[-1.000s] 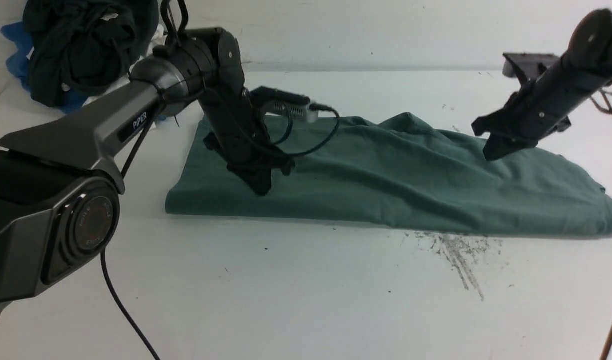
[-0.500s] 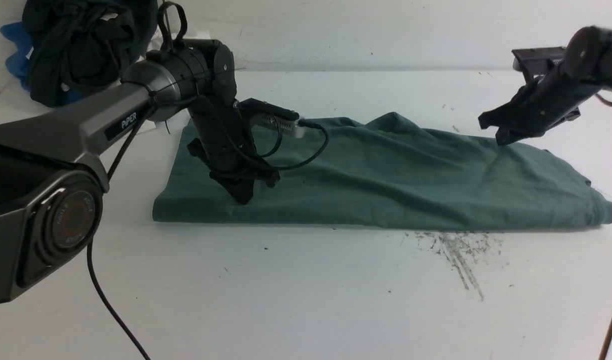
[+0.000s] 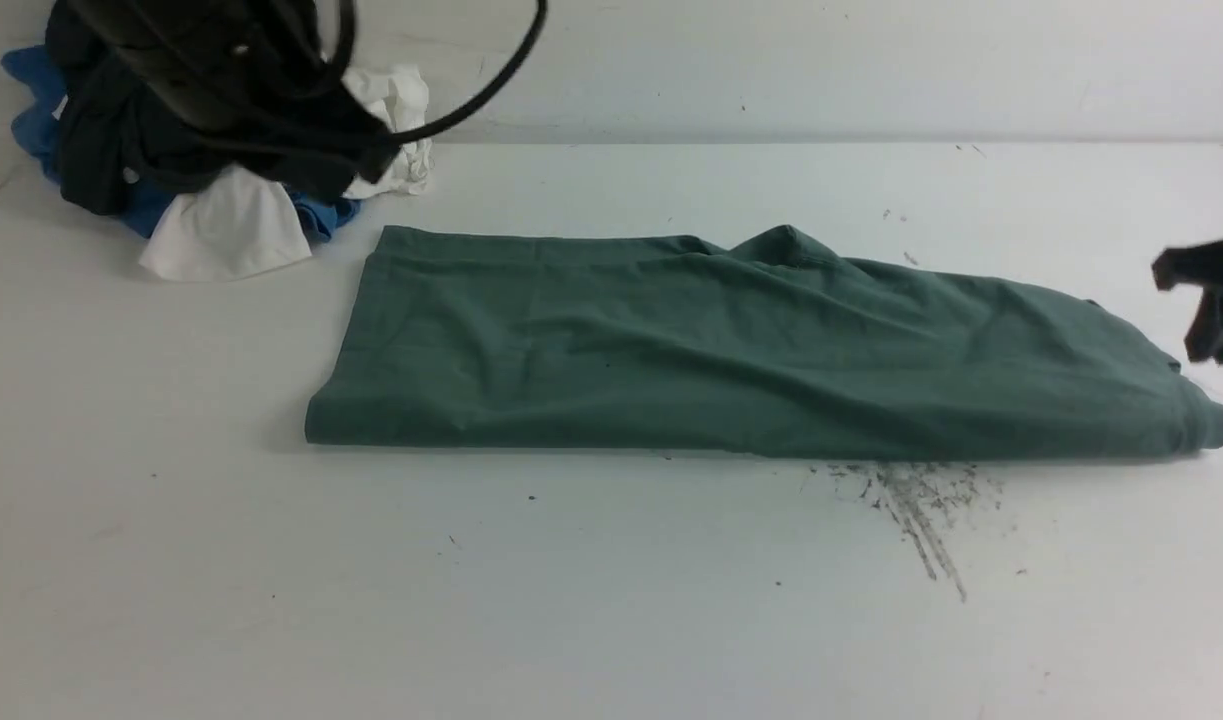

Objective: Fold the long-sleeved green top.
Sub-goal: Use the right arm to clamp the right edge of the fabric

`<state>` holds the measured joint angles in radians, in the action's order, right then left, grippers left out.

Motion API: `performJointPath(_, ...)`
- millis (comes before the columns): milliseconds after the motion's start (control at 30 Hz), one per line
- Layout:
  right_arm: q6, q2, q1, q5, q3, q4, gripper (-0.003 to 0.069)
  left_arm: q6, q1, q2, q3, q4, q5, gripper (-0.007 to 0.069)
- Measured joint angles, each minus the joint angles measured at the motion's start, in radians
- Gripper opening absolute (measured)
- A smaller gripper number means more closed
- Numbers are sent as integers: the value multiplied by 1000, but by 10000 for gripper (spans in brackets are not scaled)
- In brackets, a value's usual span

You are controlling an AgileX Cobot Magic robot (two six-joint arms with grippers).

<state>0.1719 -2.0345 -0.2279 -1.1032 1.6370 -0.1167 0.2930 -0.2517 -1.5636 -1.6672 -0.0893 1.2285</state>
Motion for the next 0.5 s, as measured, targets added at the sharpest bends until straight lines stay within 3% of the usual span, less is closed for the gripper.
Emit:
performJointPath(300, -9, -95, -22, 95, -46, -50, 537, -41, 62, 438, 394, 32, -49, -7)
performJointPath(433, 11, -133, -24, 115, -41, -109, 568, -41, 62, 596, 512, 69, -95, -7)
performJointPath(500, 37, -143, -24, 127, -35, -140, 522, -42, 62, 716, 599, 104, -159, -7)
